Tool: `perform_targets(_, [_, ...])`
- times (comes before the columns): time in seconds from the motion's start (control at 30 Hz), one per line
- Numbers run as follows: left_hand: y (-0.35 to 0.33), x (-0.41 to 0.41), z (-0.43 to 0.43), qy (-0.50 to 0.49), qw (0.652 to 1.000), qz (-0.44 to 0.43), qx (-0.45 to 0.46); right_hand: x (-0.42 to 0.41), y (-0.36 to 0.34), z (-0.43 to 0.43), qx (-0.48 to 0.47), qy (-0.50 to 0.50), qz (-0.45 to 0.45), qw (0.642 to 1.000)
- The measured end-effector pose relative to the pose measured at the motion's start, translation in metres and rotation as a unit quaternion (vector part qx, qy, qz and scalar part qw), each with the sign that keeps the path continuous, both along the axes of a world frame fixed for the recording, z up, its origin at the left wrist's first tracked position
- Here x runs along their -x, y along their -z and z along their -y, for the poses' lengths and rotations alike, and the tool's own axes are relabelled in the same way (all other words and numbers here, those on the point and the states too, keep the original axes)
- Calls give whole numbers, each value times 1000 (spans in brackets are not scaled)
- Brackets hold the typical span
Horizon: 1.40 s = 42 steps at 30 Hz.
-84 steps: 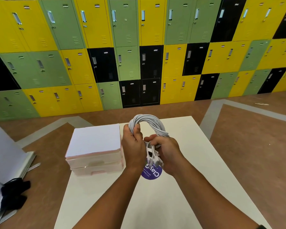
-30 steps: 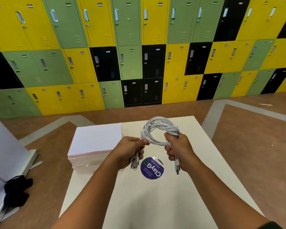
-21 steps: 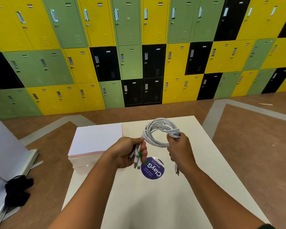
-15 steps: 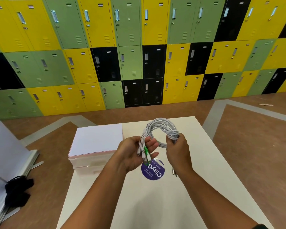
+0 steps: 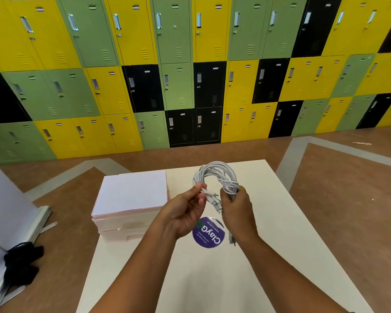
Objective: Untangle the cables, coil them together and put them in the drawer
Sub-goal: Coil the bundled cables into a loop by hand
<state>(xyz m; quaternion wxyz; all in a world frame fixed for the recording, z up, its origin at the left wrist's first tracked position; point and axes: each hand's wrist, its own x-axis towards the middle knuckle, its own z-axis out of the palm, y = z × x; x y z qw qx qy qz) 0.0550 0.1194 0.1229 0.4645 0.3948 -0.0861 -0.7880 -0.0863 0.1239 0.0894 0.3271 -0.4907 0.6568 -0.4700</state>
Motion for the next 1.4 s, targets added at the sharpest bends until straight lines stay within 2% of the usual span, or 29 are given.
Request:
perform_targets(0.07, [0, 2, 0, -34, 999, -31, -2, -1, 3, 2, -21, -19, 26, 999])
perform_targets(0.13, [1, 3, -1, -49, 997, -52, 5, 0, 5, 3, -49, -37, 90, 994])
perform_targets(0.3, [4, 8, 0, -119, 991, -49, 24, -2, -1, 3, -116, -86, 212, 966])
perform_targets(0.43, [8, 10, 6, -139, 981, 89, 99, -3, -7, 4, -123, -107, 251, 954])
perform_targets(0.7, [14, 14, 10, -163, 923, 298, 181, -4, -10, 2, -111, -141, 301, 937])
perform_targets(0.83, [12, 11, 13, -169, 911, 326, 185, -3, -10, 4, -120, -152, 369, 909])
perform_targets(0.97, [13, 9, 15, -160, 915, 324, 180, 0, -9, 6, -137, -189, 410, 882])
perform_targets(1.07, [14, 7, 15, -142, 915, 330, 183, 2, -6, 5, -133, -198, 402, 884])
perform_targets(1.17, [15, 7, 14, -148, 874, 408, 220, 2, -5, 4, -109, -188, 386, 897])
perform_targets(1.23, [14, 8, 13, -149, 848, 448, 241, 3, -4, 3, -111, -194, 400, 889])
perform_targets(1.37, [14, 6, 11, -129, 877, 387, 256, 7, -4, 1, -121, -219, 416, 874])
perform_targets(1.4, [14, 6, 11, -130, 874, 390, 260, 8, -4, 1, -120, -222, 418, 872])
